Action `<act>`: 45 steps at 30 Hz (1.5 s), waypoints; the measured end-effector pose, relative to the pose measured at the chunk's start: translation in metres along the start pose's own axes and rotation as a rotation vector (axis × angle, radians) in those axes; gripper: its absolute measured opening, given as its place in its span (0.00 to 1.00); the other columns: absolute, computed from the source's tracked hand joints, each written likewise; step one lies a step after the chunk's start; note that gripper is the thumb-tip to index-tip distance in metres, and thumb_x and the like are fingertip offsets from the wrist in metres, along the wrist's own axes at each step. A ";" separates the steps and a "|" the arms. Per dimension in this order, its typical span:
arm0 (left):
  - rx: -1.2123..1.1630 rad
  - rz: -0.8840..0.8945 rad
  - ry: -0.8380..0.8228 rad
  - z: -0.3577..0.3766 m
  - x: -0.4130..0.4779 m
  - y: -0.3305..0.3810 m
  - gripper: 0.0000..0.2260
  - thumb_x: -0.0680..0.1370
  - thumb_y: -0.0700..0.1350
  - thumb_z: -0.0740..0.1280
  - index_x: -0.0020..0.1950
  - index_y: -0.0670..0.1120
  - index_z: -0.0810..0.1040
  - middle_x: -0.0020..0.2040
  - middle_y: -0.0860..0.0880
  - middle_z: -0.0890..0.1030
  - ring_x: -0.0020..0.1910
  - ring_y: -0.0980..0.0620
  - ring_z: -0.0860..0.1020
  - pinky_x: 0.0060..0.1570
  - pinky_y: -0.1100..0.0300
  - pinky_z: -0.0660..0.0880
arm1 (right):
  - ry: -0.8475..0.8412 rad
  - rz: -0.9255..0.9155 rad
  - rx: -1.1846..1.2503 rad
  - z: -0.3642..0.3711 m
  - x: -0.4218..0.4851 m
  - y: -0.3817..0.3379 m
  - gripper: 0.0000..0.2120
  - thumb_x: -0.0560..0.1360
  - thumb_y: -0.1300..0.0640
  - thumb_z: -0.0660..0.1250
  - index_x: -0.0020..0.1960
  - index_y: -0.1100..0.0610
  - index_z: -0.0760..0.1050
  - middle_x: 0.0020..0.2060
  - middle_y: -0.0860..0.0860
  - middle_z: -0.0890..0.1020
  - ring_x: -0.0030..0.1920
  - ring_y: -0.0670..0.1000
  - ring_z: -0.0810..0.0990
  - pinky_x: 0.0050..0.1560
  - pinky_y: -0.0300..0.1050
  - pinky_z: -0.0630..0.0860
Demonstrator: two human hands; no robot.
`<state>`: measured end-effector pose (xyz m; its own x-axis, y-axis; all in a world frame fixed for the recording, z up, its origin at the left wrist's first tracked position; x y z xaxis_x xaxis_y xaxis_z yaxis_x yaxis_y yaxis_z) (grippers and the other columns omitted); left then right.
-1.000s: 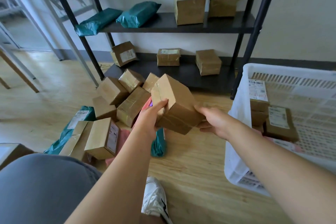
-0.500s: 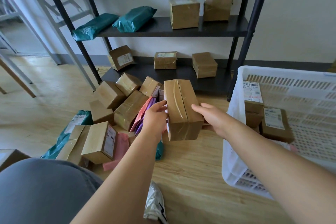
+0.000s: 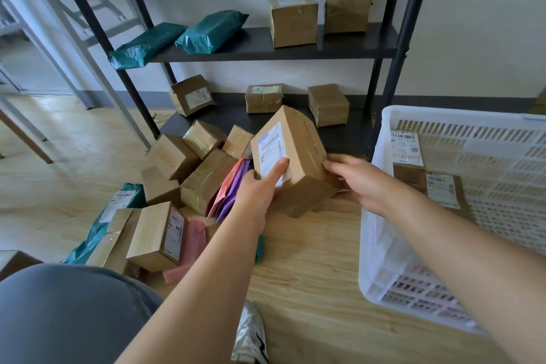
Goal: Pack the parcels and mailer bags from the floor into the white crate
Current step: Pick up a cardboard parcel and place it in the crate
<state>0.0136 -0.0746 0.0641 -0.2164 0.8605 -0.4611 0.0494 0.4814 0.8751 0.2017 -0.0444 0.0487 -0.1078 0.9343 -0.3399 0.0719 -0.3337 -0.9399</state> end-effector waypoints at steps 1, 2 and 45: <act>-0.019 0.034 -0.001 0.003 0.001 0.002 0.29 0.70 0.61 0.71 0.67 0.50 0.70 0.57 0.50 0.79 0.54 0.50 0.78 0.49 0.55 0.80 | 0.032 -0.031 -0.067 -0.007 0.000 -0.004 0.20 0.79 0.53 0.65 0.70 0.52 0.71 0.56 0.55 0.81 0.56 0.56 0.80 0.60 0.57 0.77; -0.042 0.065 -0.006 0.008 0.000 0.005 0.25 0.72 0.58 0.72 0.65 0.50 0.71 0.57 0.50 0.79 0.54 0.50 0.79 0.40 0.58 0.81 | 0.059 -0.058 -0.129 -0.015 0.000 -0.010 0.20 0.78 0.54 0.66 0.70 0.51 0.70 0.56 0.54 0.81 0.56 0.56 0.80 0.60 0.56 0.77; 0.815 0.425 -0.684 0.500 0.058 -0.052 0.15 0.78 0.46 0.64 0.65 0.49 0.72 0.57 0.48 0.79 0.52 0.47 0.79 0.48 0.54 0.78 | 0.650 0.653 -0.240 -0.427 0.007 0.121 0.12 0.81 0.50 0.60 0.59 0.55 0.72 0.50 0.54 0.79 0.46 0.55 0.78 0.47 0.52 0.78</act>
<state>0.4857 0.0332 -0.0814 0.5319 0.7700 -0.3523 0.6628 -0.1198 0.7391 0.6327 -0.0247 -0.0543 0.5932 0.4834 -0.6437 0.1322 -0.8473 -0.5144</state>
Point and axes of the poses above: each hand's wrist, its own x-axis towards the middle knuckle, its own z-axis out of the palm, y = z × x, the point moved 2 cm from there along x, towards the middle knuckle
